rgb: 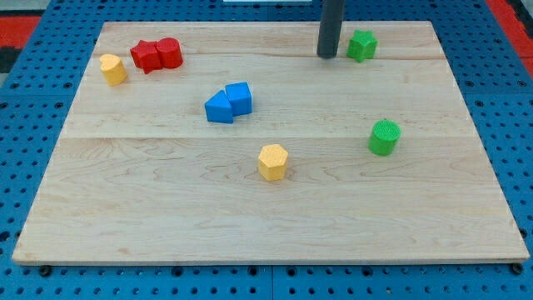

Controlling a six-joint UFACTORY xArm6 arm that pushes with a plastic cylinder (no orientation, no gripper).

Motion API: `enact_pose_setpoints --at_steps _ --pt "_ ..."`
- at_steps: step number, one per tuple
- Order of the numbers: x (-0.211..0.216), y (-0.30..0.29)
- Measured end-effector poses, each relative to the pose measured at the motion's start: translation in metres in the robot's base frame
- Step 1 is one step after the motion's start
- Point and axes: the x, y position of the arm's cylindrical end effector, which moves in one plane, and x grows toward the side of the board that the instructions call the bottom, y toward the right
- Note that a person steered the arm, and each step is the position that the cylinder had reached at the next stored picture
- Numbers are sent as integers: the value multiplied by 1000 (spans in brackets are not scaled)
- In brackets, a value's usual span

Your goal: Push green circle into green star

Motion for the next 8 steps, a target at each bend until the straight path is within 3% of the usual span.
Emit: enact_pose_setpoints --at_steps 2,4,5,7,8 --pt "128 21" --pt "184 54" --pt "188 84" --pt "141 52" --pt "141 82"
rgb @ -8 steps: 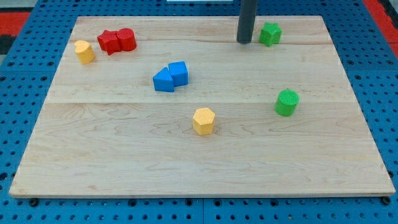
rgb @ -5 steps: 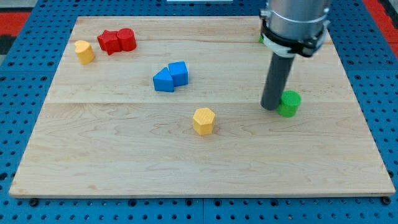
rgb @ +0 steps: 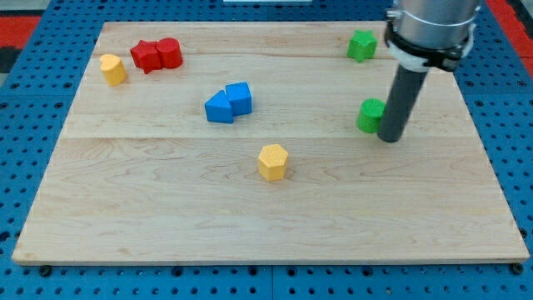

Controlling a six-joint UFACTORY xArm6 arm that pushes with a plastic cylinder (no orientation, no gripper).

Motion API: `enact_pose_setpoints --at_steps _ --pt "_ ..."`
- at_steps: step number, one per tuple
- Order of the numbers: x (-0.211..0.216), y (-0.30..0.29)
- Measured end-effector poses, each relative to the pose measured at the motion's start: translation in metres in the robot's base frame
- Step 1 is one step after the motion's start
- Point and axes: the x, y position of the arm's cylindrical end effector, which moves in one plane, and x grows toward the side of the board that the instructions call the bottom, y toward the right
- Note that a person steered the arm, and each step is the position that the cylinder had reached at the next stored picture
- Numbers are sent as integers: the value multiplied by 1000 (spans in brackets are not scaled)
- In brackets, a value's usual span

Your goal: Push green circle into green star

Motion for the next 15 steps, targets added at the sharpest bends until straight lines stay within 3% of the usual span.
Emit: enact_pose_setpoints --at_steps 2,3,4,5,7,8,9,10,12,13,14,15 --pt "-85 6" --pt "-45 46" --pt "-17 41" --pt "-17 -16" --pt "-83 -43" --pt "-101 -50" --pt "-81 -70" --pt "-107 -91" --pt "-141 -62" --pt "-94 -73" --pt "-92 -116" --pt "-116 -119"
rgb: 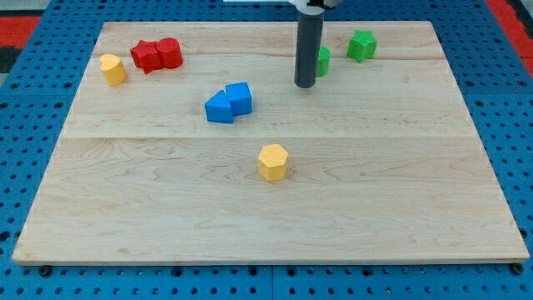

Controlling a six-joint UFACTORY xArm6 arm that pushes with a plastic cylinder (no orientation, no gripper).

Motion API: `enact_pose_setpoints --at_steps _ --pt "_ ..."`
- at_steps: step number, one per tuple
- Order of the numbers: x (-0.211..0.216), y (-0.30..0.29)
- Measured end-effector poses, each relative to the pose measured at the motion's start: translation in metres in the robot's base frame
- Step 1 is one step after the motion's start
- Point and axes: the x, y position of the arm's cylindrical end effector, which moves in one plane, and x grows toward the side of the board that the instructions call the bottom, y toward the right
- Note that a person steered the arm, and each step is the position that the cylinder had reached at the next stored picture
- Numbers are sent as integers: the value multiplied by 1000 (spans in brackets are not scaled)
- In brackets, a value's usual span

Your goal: Push green circle into green star

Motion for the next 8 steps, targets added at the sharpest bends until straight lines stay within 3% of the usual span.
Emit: enact_pose_setpoints --at_steps 1,3,5,6,8 --pt "-15 24" --pt "-18 5" --pt "-54 16" --pt "-48 63" --pt "-34 62"
